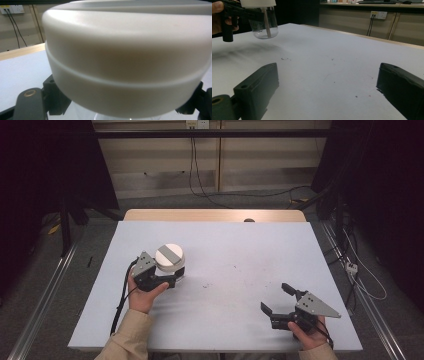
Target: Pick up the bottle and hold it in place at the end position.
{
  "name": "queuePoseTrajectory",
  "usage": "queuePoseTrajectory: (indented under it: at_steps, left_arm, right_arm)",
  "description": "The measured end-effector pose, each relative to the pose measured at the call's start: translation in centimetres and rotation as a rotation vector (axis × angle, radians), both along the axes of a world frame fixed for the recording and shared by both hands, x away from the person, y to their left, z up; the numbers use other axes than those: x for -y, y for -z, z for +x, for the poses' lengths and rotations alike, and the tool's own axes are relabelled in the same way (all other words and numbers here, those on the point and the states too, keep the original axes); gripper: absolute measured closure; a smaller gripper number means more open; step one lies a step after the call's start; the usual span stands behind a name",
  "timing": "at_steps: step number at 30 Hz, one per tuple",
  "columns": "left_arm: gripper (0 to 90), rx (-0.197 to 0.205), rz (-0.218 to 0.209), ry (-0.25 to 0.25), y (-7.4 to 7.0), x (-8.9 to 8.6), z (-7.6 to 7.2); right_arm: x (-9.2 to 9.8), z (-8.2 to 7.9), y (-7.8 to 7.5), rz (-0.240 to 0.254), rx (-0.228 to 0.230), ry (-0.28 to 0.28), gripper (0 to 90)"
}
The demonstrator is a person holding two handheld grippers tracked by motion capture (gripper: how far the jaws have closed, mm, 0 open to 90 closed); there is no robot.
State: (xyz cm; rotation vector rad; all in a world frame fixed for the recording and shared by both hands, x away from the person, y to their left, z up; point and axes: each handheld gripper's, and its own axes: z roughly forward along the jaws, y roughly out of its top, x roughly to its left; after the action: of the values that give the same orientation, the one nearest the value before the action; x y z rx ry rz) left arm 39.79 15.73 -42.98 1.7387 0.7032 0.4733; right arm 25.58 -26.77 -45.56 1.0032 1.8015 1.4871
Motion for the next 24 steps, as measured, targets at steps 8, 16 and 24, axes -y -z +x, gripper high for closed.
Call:
queuePoseTrajectory:
  at_steps: [8, 16, 24]
  left_arm:
    - [18.5, 0.0, 0.004, 0.018, 0.0, 0.9, 0.1]
    - [18.5, 0.0, 0.003, 0.026, 0.1, 1.5, 0.3]
    - [18.6, -0.001, -0.003, 0.035, 0.1, 2.4, 0.6]
  right_arm:
    - [0.0, 0.0, 0.0, 0.001, 0.003, 0.0, 3.3]
    - [0.0, 0.0, 0.0, 0.0, 0.003, 0.001, 3.3]
    - [0.0, 0.0, 0.0, 0.0, 0.003, 0.002, 3.3]
